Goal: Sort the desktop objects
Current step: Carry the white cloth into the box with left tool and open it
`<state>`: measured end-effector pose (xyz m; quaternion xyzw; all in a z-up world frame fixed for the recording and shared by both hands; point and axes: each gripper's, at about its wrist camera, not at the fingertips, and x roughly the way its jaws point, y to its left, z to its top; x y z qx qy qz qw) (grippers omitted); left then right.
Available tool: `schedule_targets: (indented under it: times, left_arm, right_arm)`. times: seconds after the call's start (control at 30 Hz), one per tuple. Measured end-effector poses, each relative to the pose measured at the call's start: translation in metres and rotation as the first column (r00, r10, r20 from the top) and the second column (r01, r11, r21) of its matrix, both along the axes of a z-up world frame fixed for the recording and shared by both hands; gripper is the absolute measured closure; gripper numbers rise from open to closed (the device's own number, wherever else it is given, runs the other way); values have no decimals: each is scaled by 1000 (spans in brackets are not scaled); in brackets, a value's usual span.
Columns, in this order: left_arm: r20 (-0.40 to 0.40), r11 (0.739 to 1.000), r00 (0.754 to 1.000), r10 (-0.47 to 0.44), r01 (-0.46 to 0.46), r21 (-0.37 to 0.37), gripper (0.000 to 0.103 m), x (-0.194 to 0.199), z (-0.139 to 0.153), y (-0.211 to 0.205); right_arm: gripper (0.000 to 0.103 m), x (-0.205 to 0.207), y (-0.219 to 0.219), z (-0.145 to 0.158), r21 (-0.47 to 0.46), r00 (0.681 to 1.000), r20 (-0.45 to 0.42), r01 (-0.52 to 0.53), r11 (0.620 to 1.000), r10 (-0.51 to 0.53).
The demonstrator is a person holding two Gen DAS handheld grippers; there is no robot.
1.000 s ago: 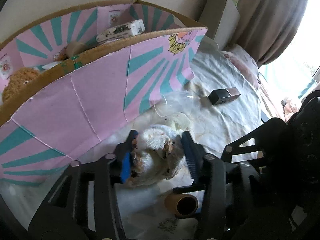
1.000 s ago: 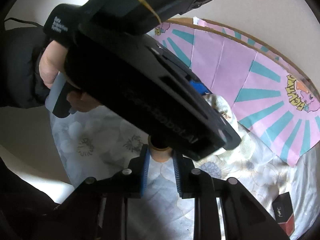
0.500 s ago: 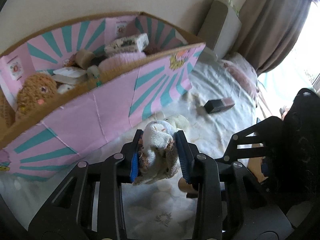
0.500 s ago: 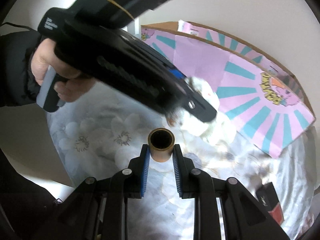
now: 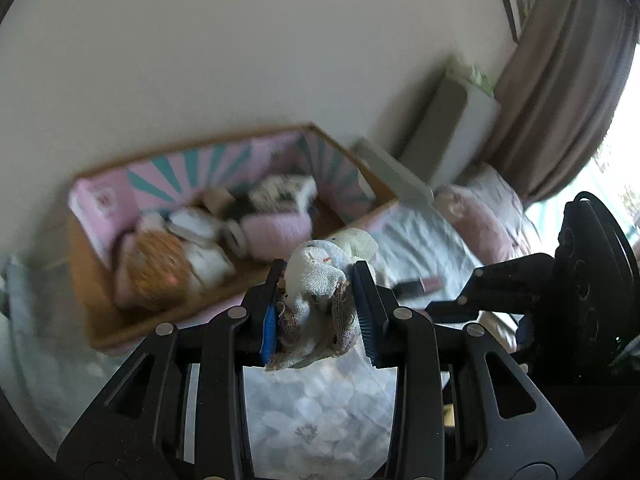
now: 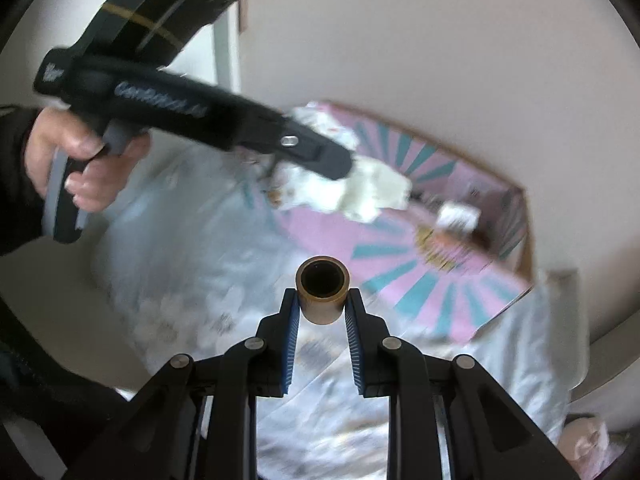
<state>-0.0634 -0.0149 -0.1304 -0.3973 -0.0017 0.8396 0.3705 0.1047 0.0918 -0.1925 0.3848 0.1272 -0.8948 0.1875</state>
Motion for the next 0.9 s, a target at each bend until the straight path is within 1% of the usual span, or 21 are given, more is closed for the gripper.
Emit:
schedule_targets:
  times: [0.1,0.2,0.23,0.3,0.4,0.43,0.57,0.7,0.8,0.9]
  left_arm:
    - [-18,998,998,55,-55,2,73,-11,15,-8]
    - [-31,994,994,107,-108,-15,73,-24,24,-14]
    - [-32,992,991,127,-128,-21,73,-28,26,-16]
    - [-39,980,980,194,-195,-34,73,-40,29,-22]
    - [-33,961,962,270,-272,-54,73,-61,29,-26]
    - [-27,956,958,285,-286,-58,73,-67,28,-26]
    - [-24,938,941,337,-338,-79,73,-91,23,-26]
    - [-19,920,924,381,-381,-94,73,-107,13,-27]
    - [4,913,918,396,-394,-109,73,-114,4,-28]
    - [13,910,916,401,-396,-123,73,-115,-3,-28]
  right_arm:
    - [82,-12,4,16,-24,999,-5,32,999,-32]
    - [82,-31,17,29,-47,998,-7,65,997,-66]
    - [82,-25,21,34,-58,997,-3,74,996,-74]
    - [82,-50,25,42,-86,994,14,105,991,-104]
    - [82,-88,24,48,-84,991,47,133,988,-129]
    - [82,-86,20,51,-79,990,50,135,988,-131]
    - [82,-124,20,50,-103,988,91,133,986,-124]
    - [82,-156,19,41,-136,978,148,166,977,-145]
    - [82,-169,18,30,-134,967,189,196,971,-169]
    - [82,-176,18,22,-145,959,228,206,968,-170]
